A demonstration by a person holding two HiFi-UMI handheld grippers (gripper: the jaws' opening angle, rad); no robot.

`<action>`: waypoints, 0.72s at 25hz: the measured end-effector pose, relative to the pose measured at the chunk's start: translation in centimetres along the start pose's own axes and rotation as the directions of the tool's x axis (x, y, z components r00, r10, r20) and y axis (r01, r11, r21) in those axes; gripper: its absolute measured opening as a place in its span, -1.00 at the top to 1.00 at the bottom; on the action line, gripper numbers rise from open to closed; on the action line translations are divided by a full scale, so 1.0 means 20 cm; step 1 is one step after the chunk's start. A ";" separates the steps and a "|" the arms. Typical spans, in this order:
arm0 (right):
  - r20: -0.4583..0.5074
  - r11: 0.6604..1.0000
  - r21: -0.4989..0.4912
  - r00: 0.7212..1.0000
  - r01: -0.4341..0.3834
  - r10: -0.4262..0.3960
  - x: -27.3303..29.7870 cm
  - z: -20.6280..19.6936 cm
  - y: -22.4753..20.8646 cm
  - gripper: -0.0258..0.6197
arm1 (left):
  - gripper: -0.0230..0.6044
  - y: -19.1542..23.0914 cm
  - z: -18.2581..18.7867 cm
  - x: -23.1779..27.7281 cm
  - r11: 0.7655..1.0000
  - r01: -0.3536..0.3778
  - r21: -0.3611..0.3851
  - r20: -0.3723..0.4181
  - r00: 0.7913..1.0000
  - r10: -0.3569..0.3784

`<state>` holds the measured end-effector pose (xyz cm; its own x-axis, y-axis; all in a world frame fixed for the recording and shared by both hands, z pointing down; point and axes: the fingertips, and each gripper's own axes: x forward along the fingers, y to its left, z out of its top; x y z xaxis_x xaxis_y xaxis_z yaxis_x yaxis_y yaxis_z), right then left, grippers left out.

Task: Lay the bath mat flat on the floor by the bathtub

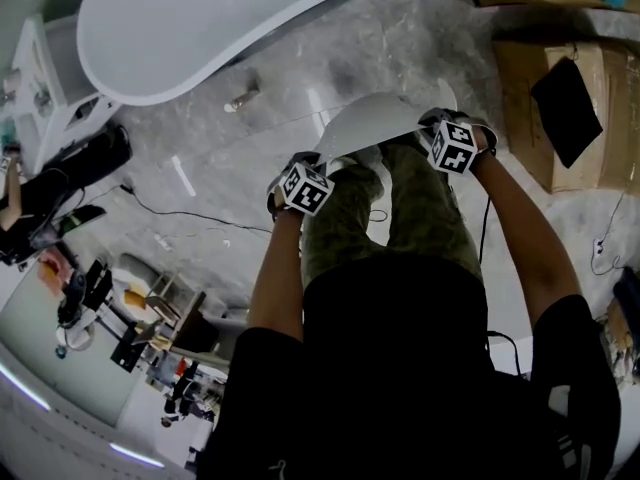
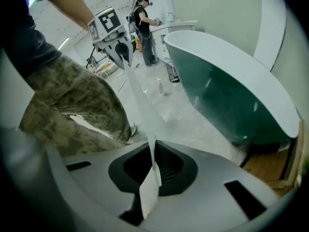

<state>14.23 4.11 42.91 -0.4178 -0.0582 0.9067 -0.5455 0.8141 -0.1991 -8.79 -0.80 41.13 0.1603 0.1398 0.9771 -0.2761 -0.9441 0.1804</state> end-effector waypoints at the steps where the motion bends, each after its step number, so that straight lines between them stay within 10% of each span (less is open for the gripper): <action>1: -0.002 1.000 0.022 1.000 -0.004 0.004 0.05 -0.02 -0.01 0.84 | 0.84 0.01 -0.01 0.06 1.000 0.002 -0.003 -0.001 1.000 -0.002; 18: -0.109 0.982 -0.085 0.978 0.168 -0.176 0.81 -0.56 -0.21 0.84 | 0.84 0.00 -0.03 1.10 0.997 0.007 0.077 0.028 1.000 -0.009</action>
<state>17.90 6.19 62.63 -0.2332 -0.1374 0.9627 -0.5438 0.8391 -0.0120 -5.83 2.44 62.61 0.1896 0.1402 0.9718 -0.2009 -0.9633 0.1782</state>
